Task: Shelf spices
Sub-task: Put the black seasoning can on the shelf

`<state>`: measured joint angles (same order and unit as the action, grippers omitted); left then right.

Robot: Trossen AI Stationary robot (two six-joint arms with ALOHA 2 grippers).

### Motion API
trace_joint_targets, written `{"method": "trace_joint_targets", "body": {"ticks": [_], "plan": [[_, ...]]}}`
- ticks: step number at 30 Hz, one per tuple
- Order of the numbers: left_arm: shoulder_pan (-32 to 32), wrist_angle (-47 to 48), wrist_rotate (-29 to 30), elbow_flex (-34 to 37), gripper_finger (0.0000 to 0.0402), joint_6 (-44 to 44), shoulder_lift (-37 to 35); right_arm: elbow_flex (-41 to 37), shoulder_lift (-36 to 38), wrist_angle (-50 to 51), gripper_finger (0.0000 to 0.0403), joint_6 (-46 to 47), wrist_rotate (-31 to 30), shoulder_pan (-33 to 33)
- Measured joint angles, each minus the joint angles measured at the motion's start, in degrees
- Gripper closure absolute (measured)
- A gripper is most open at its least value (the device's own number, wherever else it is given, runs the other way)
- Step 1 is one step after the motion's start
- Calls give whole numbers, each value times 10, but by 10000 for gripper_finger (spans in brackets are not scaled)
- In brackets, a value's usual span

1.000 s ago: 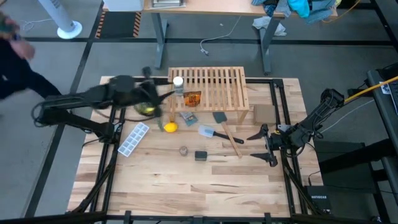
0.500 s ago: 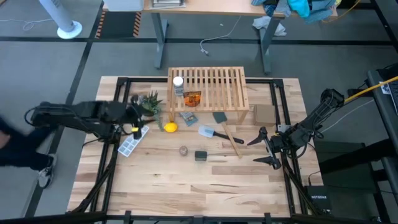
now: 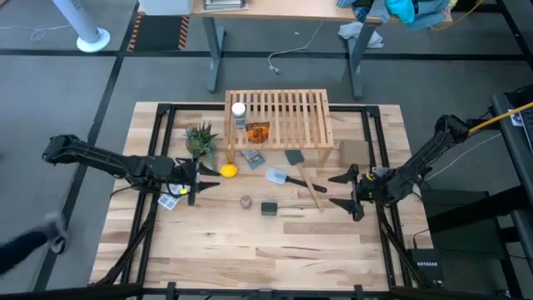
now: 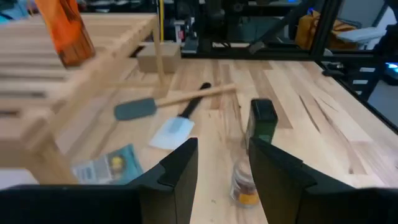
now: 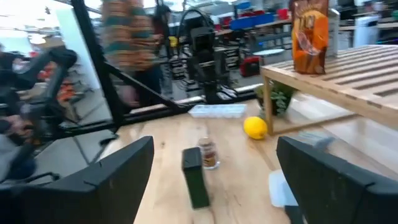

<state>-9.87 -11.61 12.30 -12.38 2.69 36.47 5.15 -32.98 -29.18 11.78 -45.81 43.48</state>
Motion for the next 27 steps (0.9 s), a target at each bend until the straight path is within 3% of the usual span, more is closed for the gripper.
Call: {"method": "trace_joint_targets", "body": {"ticks": [8,15,21,27], "plan": [[-13,-39,0,36,265,20,1,19,-246,-207,56,6,-33,-12],[-19,-44,-1,45,265,16,0,127,-474,-217,56,11,-18,-105],[-19,-41,0,46,265,14,0,217,-622,-217,56,8,71,-174],[-19,-39,-1,46,265,8,1,271,-693,-216,56,22,155,-198]]}}
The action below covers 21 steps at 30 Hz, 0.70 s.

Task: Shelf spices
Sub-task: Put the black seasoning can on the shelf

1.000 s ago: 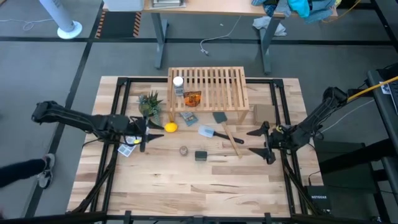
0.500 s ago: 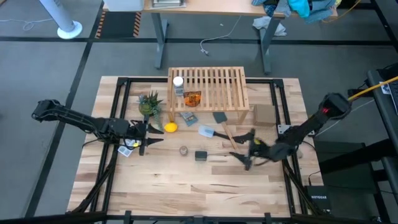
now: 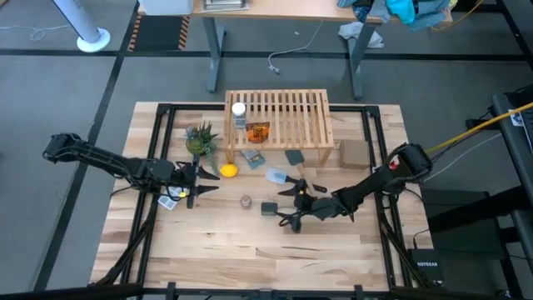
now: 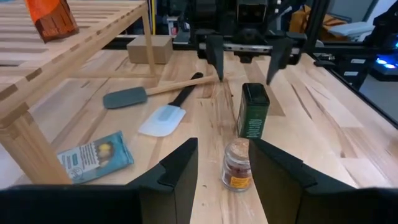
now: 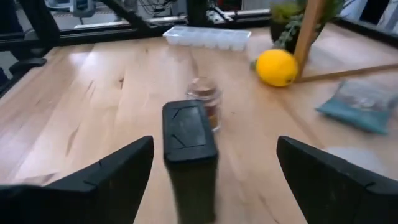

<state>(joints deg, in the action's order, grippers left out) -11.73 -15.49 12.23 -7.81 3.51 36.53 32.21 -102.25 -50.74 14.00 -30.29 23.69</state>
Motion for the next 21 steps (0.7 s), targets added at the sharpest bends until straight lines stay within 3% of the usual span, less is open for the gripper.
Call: {"method": "trace_joint_targets", "body": {"ticks": [6,15,18,21], "plan": [[0,0,0,0,265,-6,0,18,-33,3,56,46,45,-1],[0,1,0,0,265,-6,0,67,-100,4,62,48,24,-6],[0,1,0,0,265,-6,0,80,-110,3,91,26,22,-6],[0,1,0,0,265,-5,0,83,-112,3,144,21,19,-6]]}}
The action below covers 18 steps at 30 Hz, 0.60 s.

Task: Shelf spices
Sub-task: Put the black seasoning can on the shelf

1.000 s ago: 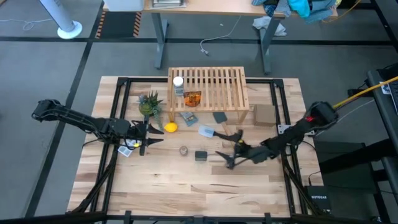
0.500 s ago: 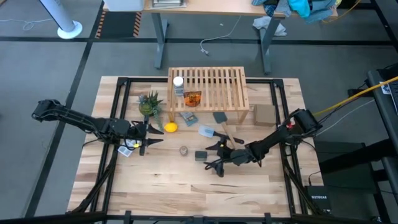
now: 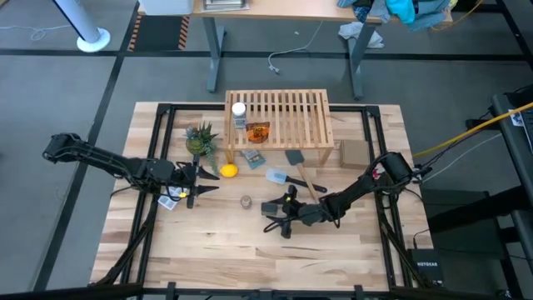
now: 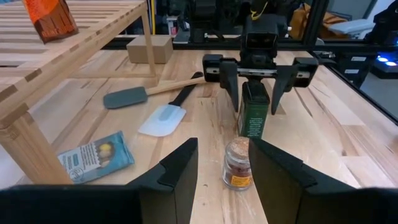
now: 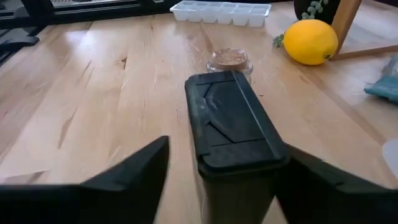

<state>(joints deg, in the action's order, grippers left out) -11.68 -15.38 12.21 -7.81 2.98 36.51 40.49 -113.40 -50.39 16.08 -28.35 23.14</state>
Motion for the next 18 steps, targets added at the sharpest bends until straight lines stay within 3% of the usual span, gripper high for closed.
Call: {"method": "trace_joint_targets", "body": {"ticks": [6,13,18], "plan": [[0,3,0,0,265,0,0,0,0,-1,286,-20,-16,1],[0,3,0,0,265,0,0,0,21,-12,290,-71,-21,1],[0,3,0,0,265,0,0,0,89,-3,290,-128,-26,1]]}}
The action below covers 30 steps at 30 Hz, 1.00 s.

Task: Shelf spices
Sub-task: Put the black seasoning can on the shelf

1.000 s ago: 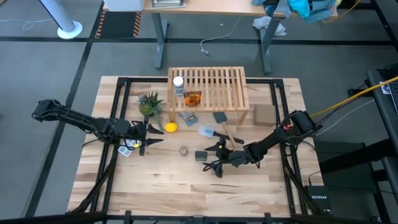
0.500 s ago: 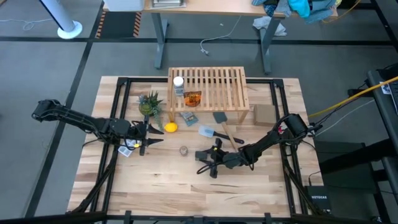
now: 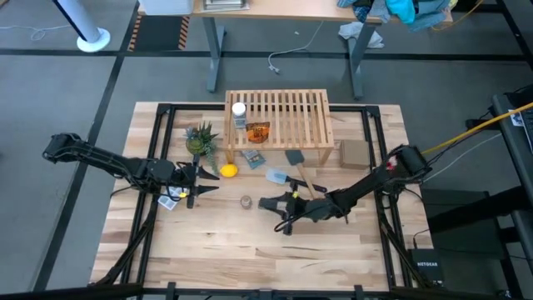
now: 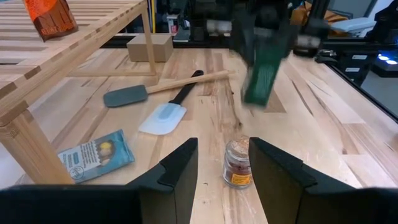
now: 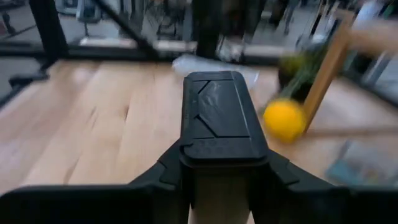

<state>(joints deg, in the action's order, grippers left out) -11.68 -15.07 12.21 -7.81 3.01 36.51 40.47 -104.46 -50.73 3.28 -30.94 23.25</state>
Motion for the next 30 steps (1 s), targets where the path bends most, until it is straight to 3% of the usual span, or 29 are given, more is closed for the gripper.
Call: {"method": "trace_joint_targets", "body": {"ticks": [7,13,20,27,30], "plan": [[0,1,0,0,265,2,0,0,141,69,290,-150,-89,-3],[0,0,0,0,265,0,0,0,260,148,290,-202,-69,-56],[0,0,0,0,265,0,0,0,343,232,290,-202,102,-201],[0,0,0,0,265,0,0,0,350,265,290,-170,336,-368],[0,2,0,0,265,0,0,0,350,296,290,-148,391,-423]]}}
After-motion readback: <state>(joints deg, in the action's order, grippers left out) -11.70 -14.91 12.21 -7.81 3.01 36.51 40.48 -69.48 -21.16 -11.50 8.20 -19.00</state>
